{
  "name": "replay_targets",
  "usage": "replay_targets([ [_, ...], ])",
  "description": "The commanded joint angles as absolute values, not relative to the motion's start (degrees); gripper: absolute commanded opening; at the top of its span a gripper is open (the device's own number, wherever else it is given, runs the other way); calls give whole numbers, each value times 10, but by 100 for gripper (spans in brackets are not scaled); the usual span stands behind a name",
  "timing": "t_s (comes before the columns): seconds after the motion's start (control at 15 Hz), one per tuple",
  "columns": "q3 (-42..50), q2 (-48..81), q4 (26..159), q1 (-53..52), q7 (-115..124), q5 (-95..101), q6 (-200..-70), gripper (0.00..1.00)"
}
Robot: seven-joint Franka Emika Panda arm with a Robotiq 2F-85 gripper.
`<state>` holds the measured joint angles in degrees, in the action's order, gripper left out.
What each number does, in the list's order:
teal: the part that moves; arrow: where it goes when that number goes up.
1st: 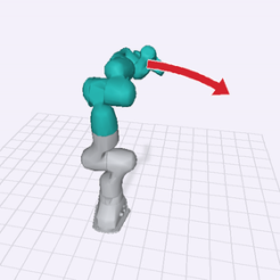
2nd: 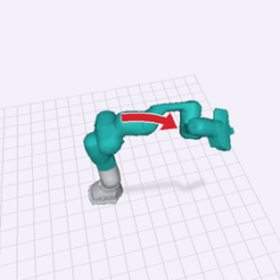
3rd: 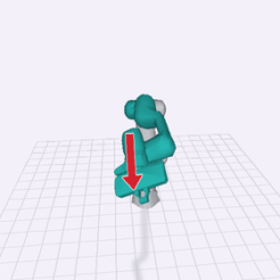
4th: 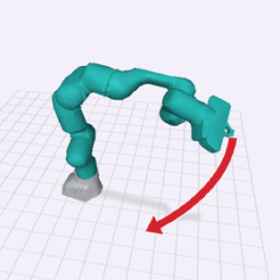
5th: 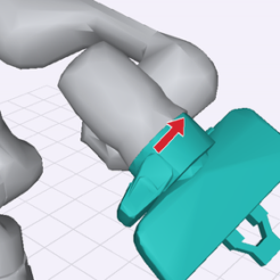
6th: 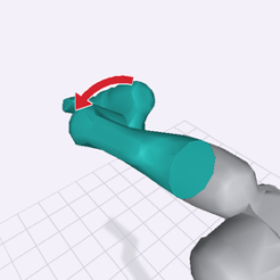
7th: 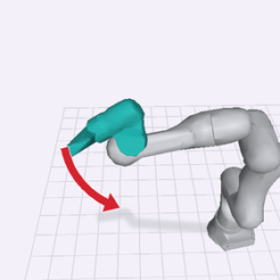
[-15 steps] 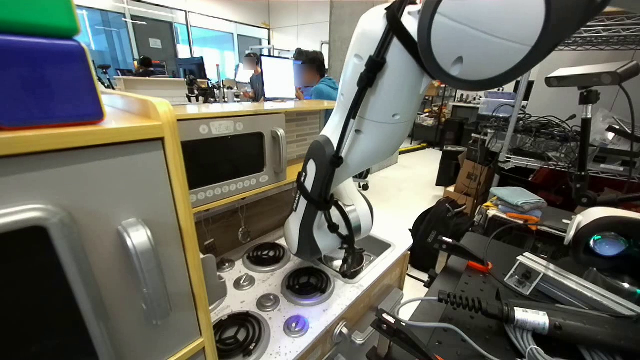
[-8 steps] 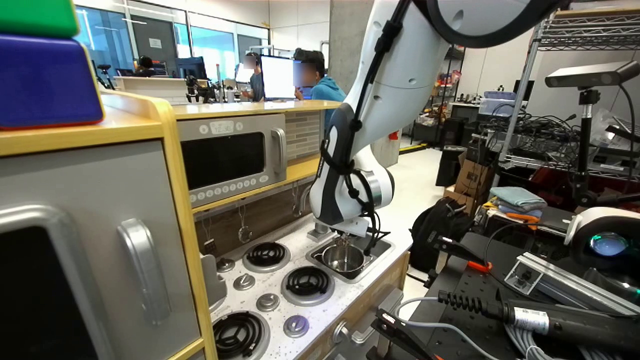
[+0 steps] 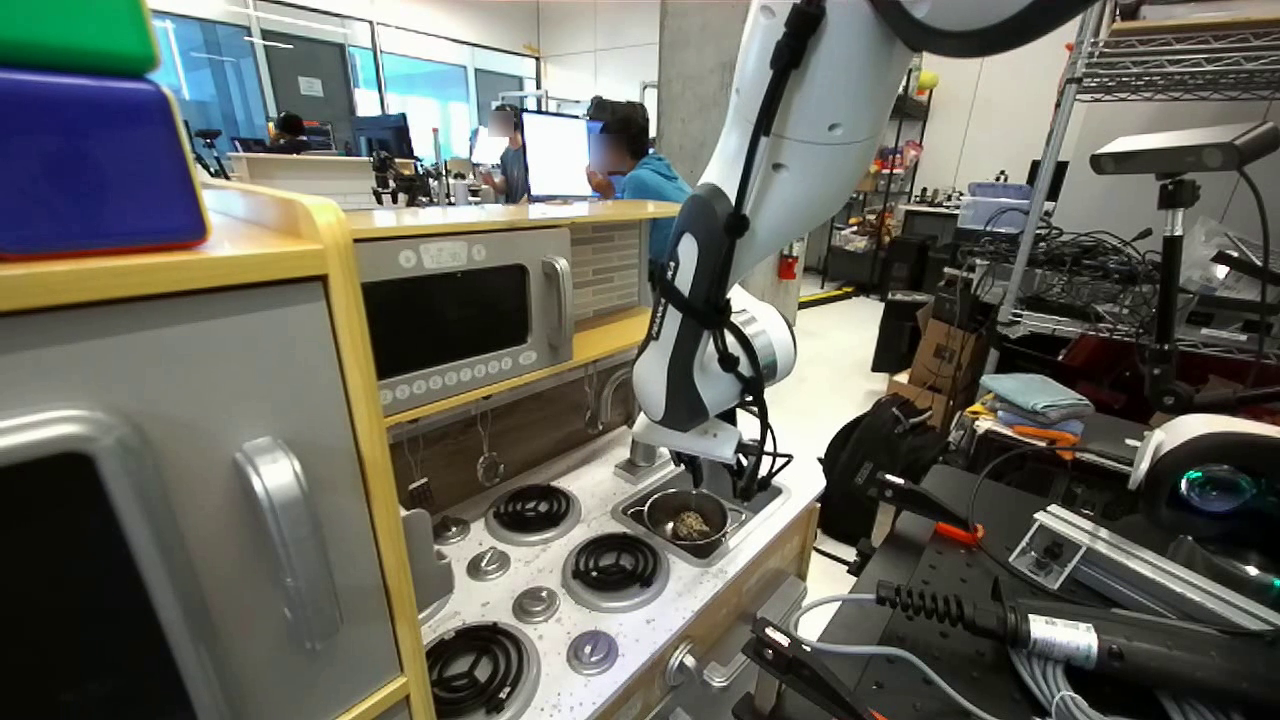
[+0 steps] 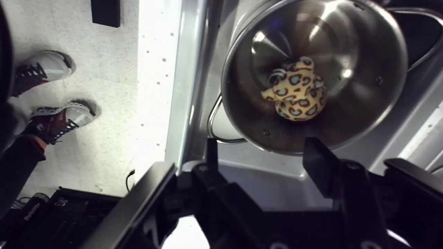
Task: Put the cheetah doll in the pot in the sink
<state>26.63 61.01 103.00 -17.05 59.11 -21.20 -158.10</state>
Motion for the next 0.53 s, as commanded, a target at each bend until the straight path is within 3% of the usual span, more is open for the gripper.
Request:
replay_targets([
  [0.0, 245, 504, 1103, -140, 584, -170, -1558, 96],
  [0.07, 236, 479, 1118, -128, 579, -170, -1562, 100],
  [0.47, 163, 348, 1166, -20, 557, -197, -1543, 100],
])
